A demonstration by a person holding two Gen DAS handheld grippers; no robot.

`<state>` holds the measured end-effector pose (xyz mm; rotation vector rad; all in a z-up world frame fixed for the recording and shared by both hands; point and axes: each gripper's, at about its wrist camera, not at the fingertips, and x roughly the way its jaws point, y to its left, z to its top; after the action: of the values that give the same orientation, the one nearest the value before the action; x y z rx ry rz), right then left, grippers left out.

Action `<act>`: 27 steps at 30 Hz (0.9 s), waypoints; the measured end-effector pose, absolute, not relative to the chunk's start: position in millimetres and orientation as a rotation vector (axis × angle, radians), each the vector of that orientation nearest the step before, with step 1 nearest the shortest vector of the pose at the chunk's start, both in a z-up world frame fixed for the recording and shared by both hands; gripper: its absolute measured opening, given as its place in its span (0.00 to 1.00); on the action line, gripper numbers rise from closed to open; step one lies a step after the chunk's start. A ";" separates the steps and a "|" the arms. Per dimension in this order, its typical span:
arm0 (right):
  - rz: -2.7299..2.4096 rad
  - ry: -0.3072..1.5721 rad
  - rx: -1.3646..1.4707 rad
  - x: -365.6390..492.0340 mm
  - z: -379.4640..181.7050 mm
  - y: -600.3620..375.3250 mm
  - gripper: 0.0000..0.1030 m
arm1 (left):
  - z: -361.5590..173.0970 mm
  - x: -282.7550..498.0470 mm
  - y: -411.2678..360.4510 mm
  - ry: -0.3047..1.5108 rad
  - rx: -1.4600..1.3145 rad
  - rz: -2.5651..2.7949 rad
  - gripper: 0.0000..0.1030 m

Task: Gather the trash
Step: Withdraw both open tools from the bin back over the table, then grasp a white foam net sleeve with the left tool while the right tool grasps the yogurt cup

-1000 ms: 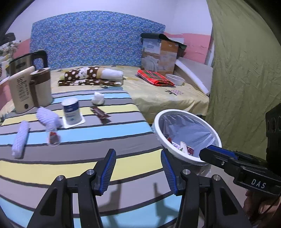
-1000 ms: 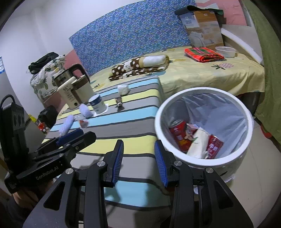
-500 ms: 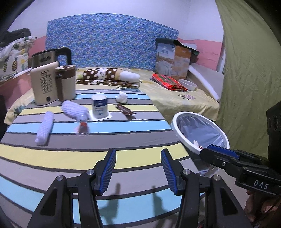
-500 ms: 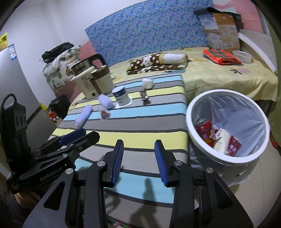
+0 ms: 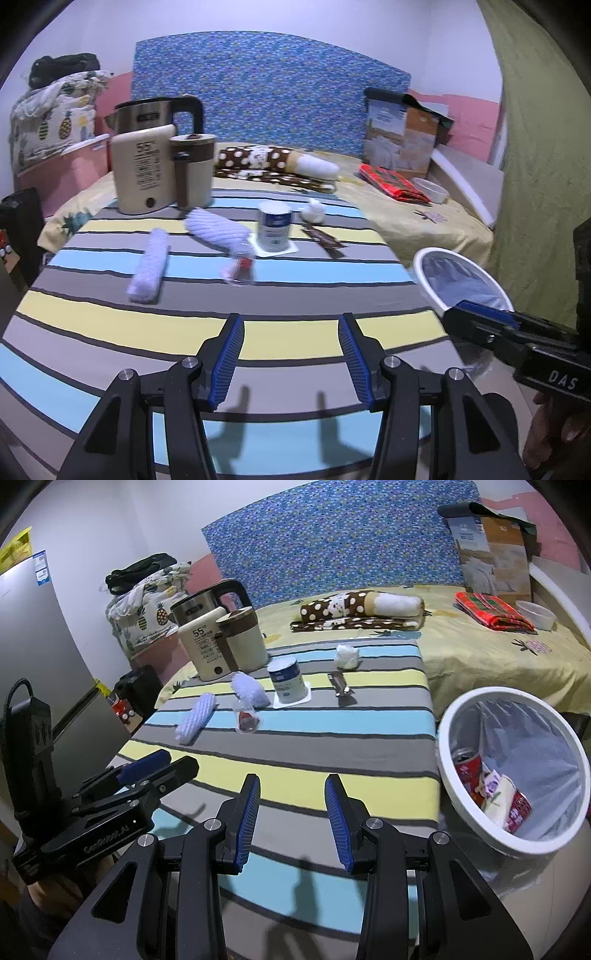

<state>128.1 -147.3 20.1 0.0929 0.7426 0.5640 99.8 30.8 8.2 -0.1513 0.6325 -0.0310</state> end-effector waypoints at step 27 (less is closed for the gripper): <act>0.598 0.777 0.017 198.5 14.1 -91.6 0.60 | -23.2 181.6 139.1 0.716 -0.135 0.233 0.51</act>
<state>198.5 -91.6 14.1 0.0166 0.7770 0.5977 181.6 139.1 -23.2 -0.1351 0.7160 0.2328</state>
